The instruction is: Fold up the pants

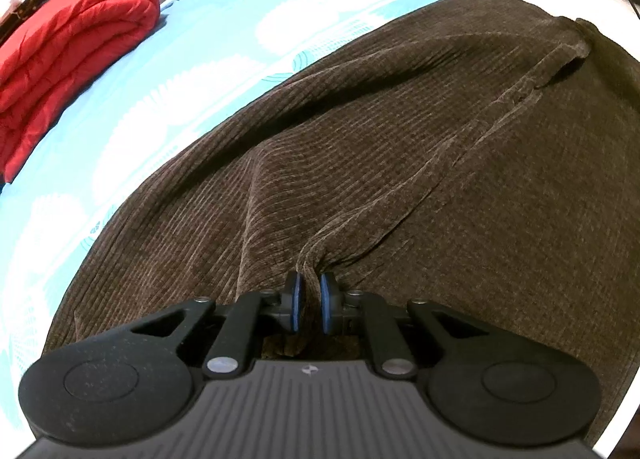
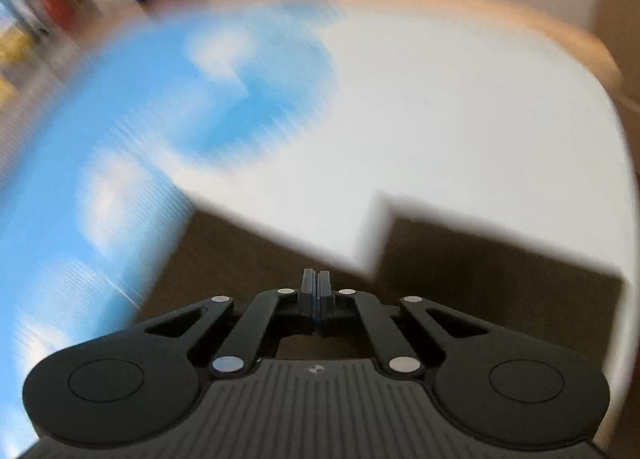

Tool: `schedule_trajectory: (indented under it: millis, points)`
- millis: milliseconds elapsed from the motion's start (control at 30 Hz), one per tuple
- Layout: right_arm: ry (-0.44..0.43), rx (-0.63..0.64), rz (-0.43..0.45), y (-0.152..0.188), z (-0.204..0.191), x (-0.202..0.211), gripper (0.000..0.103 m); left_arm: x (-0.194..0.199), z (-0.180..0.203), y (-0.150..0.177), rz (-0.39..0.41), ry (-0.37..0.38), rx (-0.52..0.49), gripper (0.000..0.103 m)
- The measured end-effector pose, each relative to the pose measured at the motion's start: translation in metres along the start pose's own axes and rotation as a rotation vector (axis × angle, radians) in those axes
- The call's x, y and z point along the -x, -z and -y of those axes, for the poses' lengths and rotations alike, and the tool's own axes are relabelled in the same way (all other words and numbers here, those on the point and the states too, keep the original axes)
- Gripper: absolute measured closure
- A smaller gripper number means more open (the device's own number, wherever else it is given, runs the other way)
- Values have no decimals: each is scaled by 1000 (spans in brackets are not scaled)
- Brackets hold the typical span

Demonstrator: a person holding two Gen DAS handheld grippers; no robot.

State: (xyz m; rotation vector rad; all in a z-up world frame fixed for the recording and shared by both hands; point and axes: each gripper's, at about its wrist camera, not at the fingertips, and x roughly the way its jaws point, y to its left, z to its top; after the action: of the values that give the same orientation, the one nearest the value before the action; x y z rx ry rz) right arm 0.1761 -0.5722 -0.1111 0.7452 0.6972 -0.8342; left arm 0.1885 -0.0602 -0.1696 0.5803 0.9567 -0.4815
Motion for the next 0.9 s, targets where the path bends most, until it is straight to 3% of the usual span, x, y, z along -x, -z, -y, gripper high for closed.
schedule_trajectory:
  millis: [67, 100, 167, 233, 300, 333, 367, 433, 533, 600, 733, 833, 900]
  points:
    - [-75, 63, 182, -15, -8, 23, 103, 1, 0, 1, 1, 3, -5, 92]
    - [-73, 81, 203, -20, -8, 26, 103, 1, 0, 2, 1, 4, -10, 92]
    - [-52, 42, 68, -23, 8, 9, 103, 1, 0, 2, 0, 9, -9, 92]
    - [22, 6, -163, -12, 24, -18, 97, 0, -2, 0, -5, 13, -4, 92]
    - [61, -101, -285, 1, 44, -28, 93, -1, -1, -2, -12, 12, -5, 92]
    - [74, -125, -304, 4, 47, -29, 83, -1, 0, -3, -16, 9, -12, 92]
    - [95, -123, -304, 6, 49, -27, 64, -2, 1, -4, -17, 8, -18, 92]
    - [158, -88, -300, 12, 47, -26, 43, -4, 3, -6, -23, 7, -24, 92]
    - [158, -128, -310, 18, 60, -30, 46, -6, 4, -7, -29, 8, -27, 92]
    - [92, -144, -324, 20, 64, -41, 62, -7, 4, -7, -31, 9, -27, 92]
    - [86, -57, -294, 27, 44, -46, 92, -9, 4, -7, -33, 9, -33, 92]
    - [52, -81, -242, 20, 41, -36, 93, -10, 3, -8, -26, 6, -31, 91]
    - [-45, -49, -133, 5, 29, -22, 93, -10, 1, -8, -20, 8, -20, 92]
